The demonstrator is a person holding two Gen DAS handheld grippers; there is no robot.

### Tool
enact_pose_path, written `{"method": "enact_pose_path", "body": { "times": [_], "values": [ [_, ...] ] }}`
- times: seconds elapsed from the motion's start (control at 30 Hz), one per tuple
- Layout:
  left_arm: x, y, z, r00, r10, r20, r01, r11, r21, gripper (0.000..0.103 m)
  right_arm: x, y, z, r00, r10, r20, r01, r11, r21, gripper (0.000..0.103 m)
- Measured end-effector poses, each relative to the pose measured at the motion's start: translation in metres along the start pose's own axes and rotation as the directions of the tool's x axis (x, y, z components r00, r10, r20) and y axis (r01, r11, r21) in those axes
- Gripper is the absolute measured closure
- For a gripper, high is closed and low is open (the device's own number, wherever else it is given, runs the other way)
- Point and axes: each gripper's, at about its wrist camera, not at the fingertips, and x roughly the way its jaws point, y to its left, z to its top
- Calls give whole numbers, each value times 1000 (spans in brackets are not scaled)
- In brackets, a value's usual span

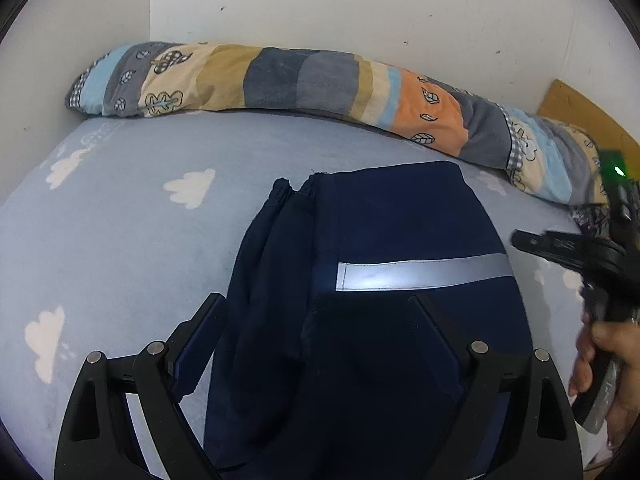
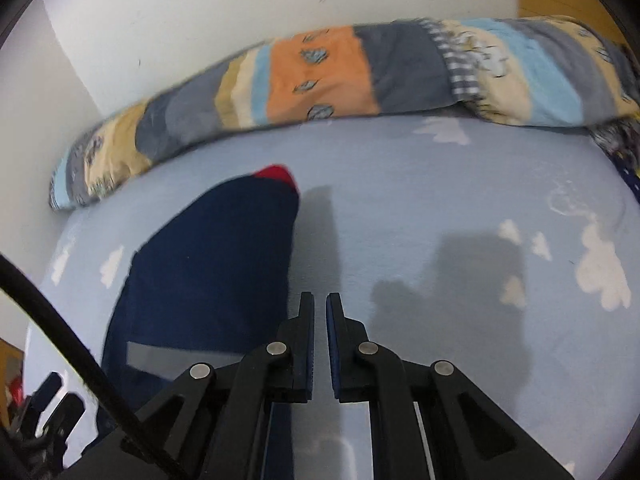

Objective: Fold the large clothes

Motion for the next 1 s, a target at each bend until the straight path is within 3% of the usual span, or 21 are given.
{"method": "enact_pose_path", "body": {
  "times": [0.07,0.17,0.2,0.33,0.4,0.47,0.6,0.67,0.77,0.87,0.93,1.0],
  "values": [
    [1,2,2,1000,14,11,-14,1000,9,13,13,20,-3,999,4,-37,-6,999,-52,97],
    [9,5,1,1000,23,4,-23,1000,12,13,29,60,-21,995,-98,-24,90,971,-220,98],
    [12,4,-1,1000,27,-3,-27,999,19,13,40,78,-31,986,-165,-18,151,938,-313,99],
    [27,2,-7,998,60,-30,-58,997,41,13,56,105,-40,959,-280,-42,232,862,-452,98],
    [35,2,-12,996,74,-53,-71,995,66,13,42,95,-32,970,-236,-58,195,899,-392,98],
    [48,3,-23,992,101,-82,-92,990,110,13,9,81,-29,993,-109,-34,93,941,-324,98],
    [60,12,-36,989,120,-83,-108,985,136,12,-42,65,-52,999,41,-31,-49,952,-303,98],
    [60,19,-35,989,123,-78,-113,986,119,12,-54,59,-75,991,110,-72,-126,945,-301,98],
    [57,25,-34,987,144,-73,-135,984,114,12,-56,63,-117,990,110,-88,-135,915,-381,98],
    [47,26,-33,985,164,-47,-158,981,112,12,-38,58,-135,994,68,-90,-97,924,-370,97],
    [40,22,-32,984,172,-37,-166,979,120,12,-13,63,-150,996,-23,-85,-18,892,-452,98],
    [32,16,-32,984,176,-26,-170,976,136,12,-6,67,-154,996,-51,-68,13,878,-479,98]
  ]
}}
